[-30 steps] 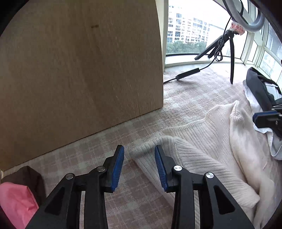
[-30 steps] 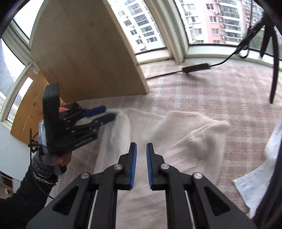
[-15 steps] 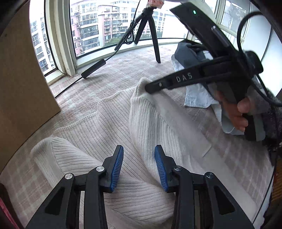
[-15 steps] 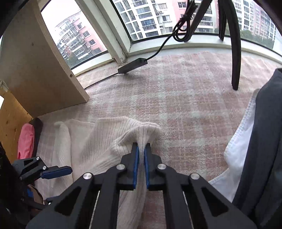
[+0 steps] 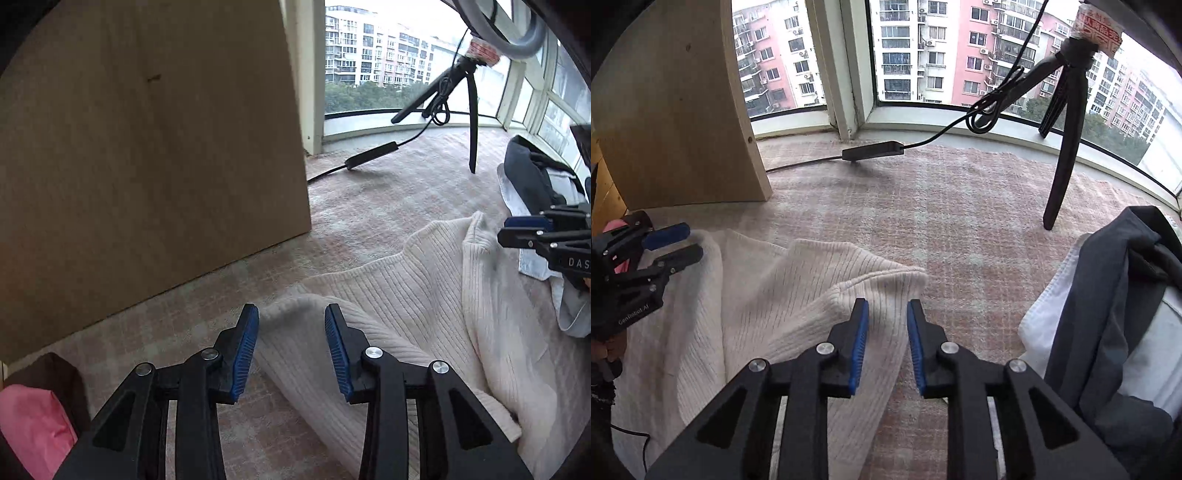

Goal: Fold clothes

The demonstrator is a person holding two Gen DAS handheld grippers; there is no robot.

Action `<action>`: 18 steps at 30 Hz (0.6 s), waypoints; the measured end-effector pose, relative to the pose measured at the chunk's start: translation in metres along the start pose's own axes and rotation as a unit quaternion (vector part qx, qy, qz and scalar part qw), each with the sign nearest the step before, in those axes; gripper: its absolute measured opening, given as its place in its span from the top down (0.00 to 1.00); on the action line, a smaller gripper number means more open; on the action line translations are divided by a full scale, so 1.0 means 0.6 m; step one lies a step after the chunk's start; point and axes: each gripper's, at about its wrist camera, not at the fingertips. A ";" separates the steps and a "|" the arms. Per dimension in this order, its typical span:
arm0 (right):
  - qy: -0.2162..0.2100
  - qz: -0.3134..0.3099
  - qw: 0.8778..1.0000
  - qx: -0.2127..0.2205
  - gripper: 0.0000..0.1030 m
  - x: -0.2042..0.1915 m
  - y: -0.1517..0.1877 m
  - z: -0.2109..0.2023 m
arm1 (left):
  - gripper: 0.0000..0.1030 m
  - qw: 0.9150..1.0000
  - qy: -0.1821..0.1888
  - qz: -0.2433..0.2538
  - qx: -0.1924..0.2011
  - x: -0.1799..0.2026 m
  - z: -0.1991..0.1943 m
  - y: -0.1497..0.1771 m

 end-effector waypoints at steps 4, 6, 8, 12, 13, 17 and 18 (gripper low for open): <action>-0.043 0.068 0.996 -0.024 0.52 0.050 -0.005 0.031 | 0.53 0.999 0.021 0.020 -0.012 0.003 0.017 0.014; -0.062 0.082 0.994 -0.030 0.51 0.059 -0.007 0.045 | 0.54 0.999 0.022 0.031 0.003 0.013 0.017 0.014; -0.064 0.061 0.996 -0.023 0.52 0.043 -0.008 0.049 | 0.88 0.999 0.029 0.028 0.008 0.022 0.015 0.014; -0.036 -0.017 0.999 0.020 0.93 -0.009 0.000 0.023 | 0.94 0.996 -0.066 0.051 0.027 0.043 -0.017 0.021; -0.024 -0.028 0.999 0.019 0.93 -0.015 0.001 0.026 | 0.94 0.996 -0.074 0.045 0.018 0.039 -0.010 0.026; 0.010 -0.050 0.999 -0.001 0.90 -0.021 0.000 0.047 | 0.94 0.995 -0.085 0.050 0.010 0.034 0.000 0.039; 0.020 -0.049 0.999 0.001 0.80 -0.021 -0.003 0.043 | 0.90 0.994 -0.085 0.061 0.010 0.039 -0.004 0.037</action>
Point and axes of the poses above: each gripper's, at about its wrist camera, not at the fingertips, and z roughly the way its jaws point, x to its right, y to its underside, and after that the axes turned 13 degrees about z, right-handed
